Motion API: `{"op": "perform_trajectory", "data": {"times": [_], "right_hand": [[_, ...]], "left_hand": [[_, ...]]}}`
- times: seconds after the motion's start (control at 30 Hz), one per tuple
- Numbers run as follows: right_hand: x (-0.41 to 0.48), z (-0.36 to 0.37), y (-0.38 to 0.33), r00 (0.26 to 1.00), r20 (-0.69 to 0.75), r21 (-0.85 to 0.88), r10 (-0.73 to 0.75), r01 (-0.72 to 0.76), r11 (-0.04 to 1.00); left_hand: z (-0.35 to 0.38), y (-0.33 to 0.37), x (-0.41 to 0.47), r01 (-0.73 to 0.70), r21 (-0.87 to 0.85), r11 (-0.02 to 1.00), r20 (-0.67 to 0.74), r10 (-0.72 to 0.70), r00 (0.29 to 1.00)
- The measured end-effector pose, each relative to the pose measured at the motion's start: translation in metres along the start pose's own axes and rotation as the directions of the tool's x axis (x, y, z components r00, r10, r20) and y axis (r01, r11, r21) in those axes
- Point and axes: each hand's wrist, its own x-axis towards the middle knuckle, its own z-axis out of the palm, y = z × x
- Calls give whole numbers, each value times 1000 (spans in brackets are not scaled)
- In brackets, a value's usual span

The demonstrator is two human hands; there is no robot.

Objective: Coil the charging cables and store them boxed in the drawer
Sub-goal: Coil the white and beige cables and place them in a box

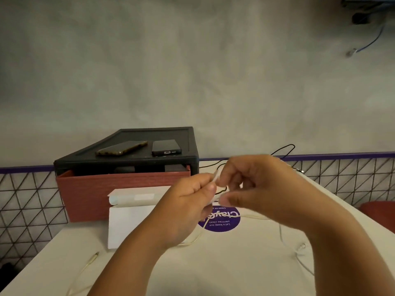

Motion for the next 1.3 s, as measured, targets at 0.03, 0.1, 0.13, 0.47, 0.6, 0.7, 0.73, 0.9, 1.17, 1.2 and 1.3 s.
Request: {"op": "perform_trajectory", "data": {"times": [0.03,0.1,0.13,0.47,0.6,0.7,0.73,0.9,1.17,1.2,1.3], "right_hand": [[0,-2,1,998,-60,48,-9,12,999],[0,-4,2,983,-183,92,-33,50,995],[1,-4,2,975,-220,121,-35,63,991],[14,17,-4,984,-172,471,-45,122,874],[16,23,-7,973,-220,464,-67,165,870],[19,27,-10,963,-260,448,-73,187,874],[20,28,-9,958,-280,442,-65,189,877],[23,32,-6,941,-338,492,9,168,854],[16,18,24,980,-104,159,169,-151,976],[16,18,24,980,-58,49,192,-190,981],[16,22,15,967,96,-117,238,-226,967]], "left_hand": [[0,3,-2,7,-14,1000,12,-6,1000],[-2,8,-7,10,-112,994,49,-5,999],[-3,12,-9,13,-220,975,65,1,998],[-20,8,-4,146,-703,696,181,-22,983],[-32,2,3,366,-785,501,484,125,866],[-32,-1,4,373,-798,474,478,121,870],[-29,1,3,344,-807,480,436,93,895],[-23,10,-1,185,-832,524,187,-51,981],[-62,-8,3,89,-960,266,148,210,966],[-64,-6,3,41,-962,269,103,220,970],[-58,0,-2,-167,-946,279,-139,119,983]]}}
